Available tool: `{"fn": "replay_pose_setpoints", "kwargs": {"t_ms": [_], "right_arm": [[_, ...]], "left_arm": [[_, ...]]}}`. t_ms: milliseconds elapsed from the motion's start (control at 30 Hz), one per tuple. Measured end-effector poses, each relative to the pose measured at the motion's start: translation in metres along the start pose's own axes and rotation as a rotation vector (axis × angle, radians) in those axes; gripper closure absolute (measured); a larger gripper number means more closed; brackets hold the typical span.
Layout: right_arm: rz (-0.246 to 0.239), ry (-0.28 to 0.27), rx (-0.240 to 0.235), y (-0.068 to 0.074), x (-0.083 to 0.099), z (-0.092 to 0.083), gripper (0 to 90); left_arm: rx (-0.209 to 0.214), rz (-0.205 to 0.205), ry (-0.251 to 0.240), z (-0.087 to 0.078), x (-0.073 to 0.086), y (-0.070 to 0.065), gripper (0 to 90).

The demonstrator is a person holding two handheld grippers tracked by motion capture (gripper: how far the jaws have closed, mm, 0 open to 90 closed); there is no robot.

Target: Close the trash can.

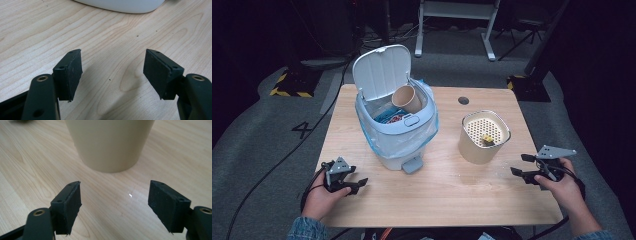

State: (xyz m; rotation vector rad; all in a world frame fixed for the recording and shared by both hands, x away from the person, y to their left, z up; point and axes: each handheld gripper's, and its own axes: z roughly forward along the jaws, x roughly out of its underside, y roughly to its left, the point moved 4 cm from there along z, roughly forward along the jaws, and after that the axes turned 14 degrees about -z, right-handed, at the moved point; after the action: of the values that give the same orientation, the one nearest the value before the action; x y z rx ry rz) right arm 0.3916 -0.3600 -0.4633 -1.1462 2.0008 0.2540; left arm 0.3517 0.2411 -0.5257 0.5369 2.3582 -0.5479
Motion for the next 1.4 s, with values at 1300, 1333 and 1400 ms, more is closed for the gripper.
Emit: {"fn": "replay_pose_setpoints", "kwargs": {"t_ms": [1300,1333,1400], "right_arm": [[0.050,0.030,0.027,0.021,0.053,0.038,14.2],[0.050,0.030,0.027,0.021,0.053,0.038,14.2],[0.050,0.030,0.026,0.021,0.053,0.038,14.2]], "left_arm": [[0.188,-0.055,-0.279,-0.097,-0.079,-0.017,36.0],[0.183,-0.037,-0.282,-0.100,-0.082,-0.017,35.8],[0.186,0.013,-0.291,-0.108,-0.090,-0.018,35.4]]}}
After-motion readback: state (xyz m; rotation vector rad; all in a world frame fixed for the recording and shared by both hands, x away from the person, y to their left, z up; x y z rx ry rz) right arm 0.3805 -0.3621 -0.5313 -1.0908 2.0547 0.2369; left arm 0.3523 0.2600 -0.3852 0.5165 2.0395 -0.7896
